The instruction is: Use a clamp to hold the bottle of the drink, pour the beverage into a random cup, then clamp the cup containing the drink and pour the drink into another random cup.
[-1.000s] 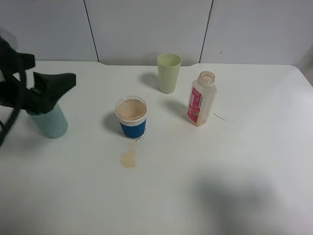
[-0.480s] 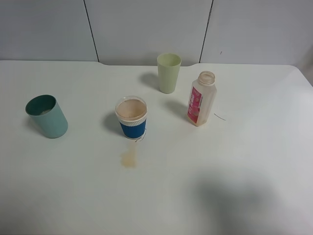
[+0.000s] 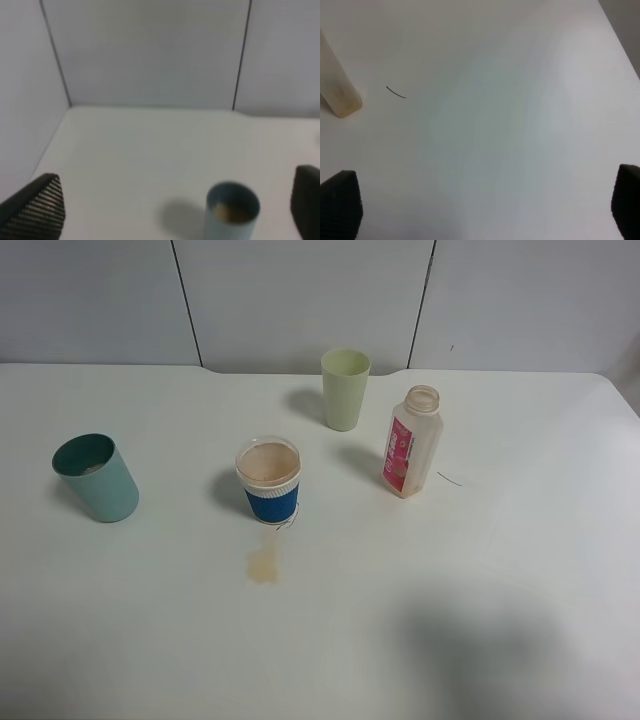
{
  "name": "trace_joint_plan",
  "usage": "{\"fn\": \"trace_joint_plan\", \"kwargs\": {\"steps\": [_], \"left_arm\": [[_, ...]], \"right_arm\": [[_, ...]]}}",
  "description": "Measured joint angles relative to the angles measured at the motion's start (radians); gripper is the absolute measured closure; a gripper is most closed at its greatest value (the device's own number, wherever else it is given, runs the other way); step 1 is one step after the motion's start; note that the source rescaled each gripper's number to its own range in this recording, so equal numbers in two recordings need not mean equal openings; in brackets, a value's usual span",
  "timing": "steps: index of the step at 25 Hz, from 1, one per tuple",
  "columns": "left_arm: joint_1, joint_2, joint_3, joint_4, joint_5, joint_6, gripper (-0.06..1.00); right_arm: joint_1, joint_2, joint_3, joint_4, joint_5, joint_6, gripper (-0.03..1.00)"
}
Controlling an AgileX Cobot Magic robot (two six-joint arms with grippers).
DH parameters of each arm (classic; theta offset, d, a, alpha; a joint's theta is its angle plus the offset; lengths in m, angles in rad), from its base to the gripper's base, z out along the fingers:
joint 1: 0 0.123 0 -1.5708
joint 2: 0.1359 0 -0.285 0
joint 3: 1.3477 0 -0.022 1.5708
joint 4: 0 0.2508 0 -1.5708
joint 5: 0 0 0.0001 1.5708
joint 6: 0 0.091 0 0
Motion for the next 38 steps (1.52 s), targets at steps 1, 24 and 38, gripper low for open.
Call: {"fn": "trace_joint_plan", "kwargs": {"steps": [1, 24, 38], "left_arm": [[0.001, -0.009, 0.000, 0.000, 0.018, 0.001, 0.21], [0.006, -0.213, 0.158, -0.048, 0.343, -0.034, 0.20], [0.113, -0.213, 0.164, -0.151, 0.332, 0.096, 0.12]], "right_arm": [[0.000, 0.000, 0.000, 0.000, 0.000, 0.000, -0.03], [0.000, 0.000, 0.000, 0.000, 0.000, 0.000, -0.03], [0.000, 0.000, 0.000, 0.000, 0.000, 0.000, -0.03]]}}
